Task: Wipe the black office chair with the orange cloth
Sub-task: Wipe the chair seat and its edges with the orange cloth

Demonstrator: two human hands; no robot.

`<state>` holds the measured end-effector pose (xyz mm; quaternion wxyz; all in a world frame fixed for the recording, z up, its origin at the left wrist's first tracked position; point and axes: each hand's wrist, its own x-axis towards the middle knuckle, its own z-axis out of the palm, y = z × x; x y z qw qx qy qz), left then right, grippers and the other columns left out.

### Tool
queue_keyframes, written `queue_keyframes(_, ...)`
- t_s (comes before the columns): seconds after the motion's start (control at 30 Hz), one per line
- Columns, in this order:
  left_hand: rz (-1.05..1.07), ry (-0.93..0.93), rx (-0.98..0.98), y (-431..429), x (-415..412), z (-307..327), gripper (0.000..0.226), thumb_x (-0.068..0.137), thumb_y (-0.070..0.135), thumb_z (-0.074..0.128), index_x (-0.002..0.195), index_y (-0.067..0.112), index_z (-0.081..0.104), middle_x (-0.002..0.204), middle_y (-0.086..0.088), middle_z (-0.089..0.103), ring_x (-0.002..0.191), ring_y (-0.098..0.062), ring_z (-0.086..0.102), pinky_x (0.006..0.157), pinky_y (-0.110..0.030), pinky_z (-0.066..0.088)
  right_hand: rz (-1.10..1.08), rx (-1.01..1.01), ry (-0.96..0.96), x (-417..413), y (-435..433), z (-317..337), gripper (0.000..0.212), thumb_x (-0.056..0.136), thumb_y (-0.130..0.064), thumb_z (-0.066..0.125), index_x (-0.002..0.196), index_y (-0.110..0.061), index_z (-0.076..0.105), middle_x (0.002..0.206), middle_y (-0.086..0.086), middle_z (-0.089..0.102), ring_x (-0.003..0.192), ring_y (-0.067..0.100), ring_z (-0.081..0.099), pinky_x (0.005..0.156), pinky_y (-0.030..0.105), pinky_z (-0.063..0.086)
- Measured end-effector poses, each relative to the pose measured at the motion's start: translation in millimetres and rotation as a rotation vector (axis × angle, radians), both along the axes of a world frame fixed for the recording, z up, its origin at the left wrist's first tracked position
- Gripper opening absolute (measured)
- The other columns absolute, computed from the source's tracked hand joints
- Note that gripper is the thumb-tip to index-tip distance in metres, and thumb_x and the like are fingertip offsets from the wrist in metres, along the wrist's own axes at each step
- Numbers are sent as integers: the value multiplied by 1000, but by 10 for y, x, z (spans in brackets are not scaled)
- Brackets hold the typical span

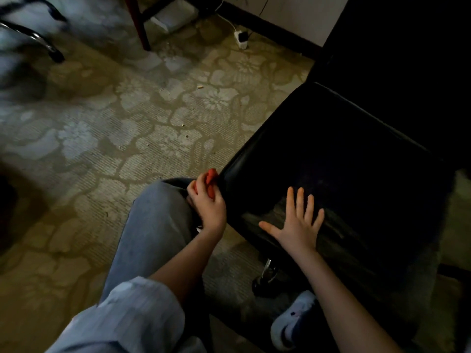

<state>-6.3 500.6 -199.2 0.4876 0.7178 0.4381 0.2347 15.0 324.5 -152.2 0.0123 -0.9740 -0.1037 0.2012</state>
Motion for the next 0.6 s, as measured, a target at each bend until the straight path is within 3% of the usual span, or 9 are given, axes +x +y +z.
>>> queue_keyframes(0.1, -173, 4, 87, -240, -126, 21, 44, 85, 5, 55, 128, 15, 54, 128, -19, 44, 115, -36, 39, 99, -33, 27, -21, -4, 5, 31, 71, -14, 108, 76, -80, 37, 146, -23, -23, 156, 4, -22, 143, 27, -20, 112, 52, -11)
queue_keyframes(0.2, -474, -23, 244, -582, -320, 16, 48, 80, 15, 47, 125, 31, 44, 125, -21, 49, 109, -41, 42, 95, -39, 30, -54, 20, 17, 72, 138, -21, 107, 79, -75, 43, 147, -24, -21, 157, 3, -22, 143, 26, -21, 112, 52, -10)
queue_keyframes(0.27, -545, -21, 251, -648, -352, 2, 49, 78, 15, 50, 123, 35, 42, 125, -21, 51, 107, -41, 42, 94, -39, 29, -66, 33, 38, 105, 171, -10, 106, 79, -73, 45, 147, -25, -21, 156, 2, -23, 143, 25, -22, 112, 51, -11)
queue_keyframes(0.43, -462, -31, 322, -332, -43, 19, 47, 79, 17, 50, 124, 27, 51, 120, -18, 51, 105, -33, 40, 92, -37, 31, 83, 47, 14, 207, 22, 99, 101, 80, -74, 44, 149, -29, -14, 158, 0, -17, 145, 24, -13, 115, 46, -2)
queue_keyframes(0.6, -169, -7, 142, -92, 231, -80, 42, 84, 11, 52, 126, 11, 56, 126, -22, 45, 112, -40, 40, 99, -38, 28, 148, -15, -4, 349, -306, 178, 99, 78, -78, 38, 150, -30, -11, 158, -4, -15, 145, 17, -11, 116, 43, -1)
